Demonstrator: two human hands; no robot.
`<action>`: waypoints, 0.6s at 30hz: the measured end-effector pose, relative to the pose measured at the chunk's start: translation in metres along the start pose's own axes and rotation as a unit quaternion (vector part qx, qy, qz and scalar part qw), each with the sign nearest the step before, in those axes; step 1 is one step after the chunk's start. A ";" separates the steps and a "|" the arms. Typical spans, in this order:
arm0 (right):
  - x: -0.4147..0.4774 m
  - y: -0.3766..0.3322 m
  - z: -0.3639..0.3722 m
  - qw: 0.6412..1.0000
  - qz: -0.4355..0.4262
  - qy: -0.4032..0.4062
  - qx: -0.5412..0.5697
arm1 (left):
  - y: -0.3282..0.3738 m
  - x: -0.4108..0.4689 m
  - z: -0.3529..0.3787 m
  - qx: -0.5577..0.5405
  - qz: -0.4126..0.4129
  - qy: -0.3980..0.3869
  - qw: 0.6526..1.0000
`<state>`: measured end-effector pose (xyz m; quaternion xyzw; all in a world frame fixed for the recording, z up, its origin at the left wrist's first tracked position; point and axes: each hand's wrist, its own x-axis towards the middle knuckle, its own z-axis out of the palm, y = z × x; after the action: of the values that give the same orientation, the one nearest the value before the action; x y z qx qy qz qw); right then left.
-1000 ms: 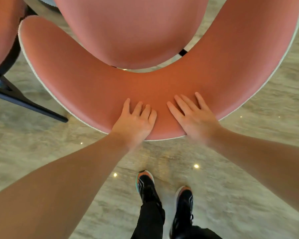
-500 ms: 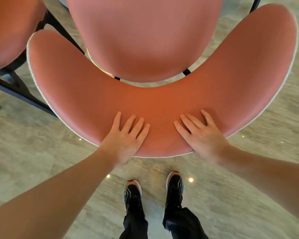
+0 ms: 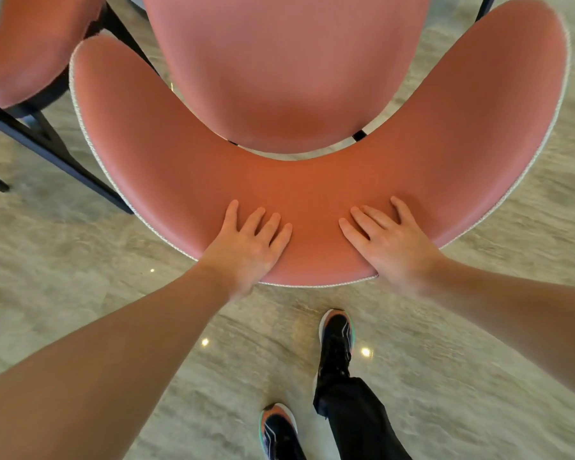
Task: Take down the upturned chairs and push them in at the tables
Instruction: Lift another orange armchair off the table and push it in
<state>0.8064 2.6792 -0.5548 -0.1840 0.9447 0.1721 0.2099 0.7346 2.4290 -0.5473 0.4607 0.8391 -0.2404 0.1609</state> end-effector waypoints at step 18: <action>-0.086 -0.013 -0.081 0.995 -0.061 -0.022 0.072 | 0.002 -0.101 -0.069 -0.090 0.046 0.007 0.995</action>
<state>0.8572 2.6590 -0.4495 -0.2215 0.9369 0.0944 0.2534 0.7856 2.3973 -0.4409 0.4837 0.8366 -0.1532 0.2068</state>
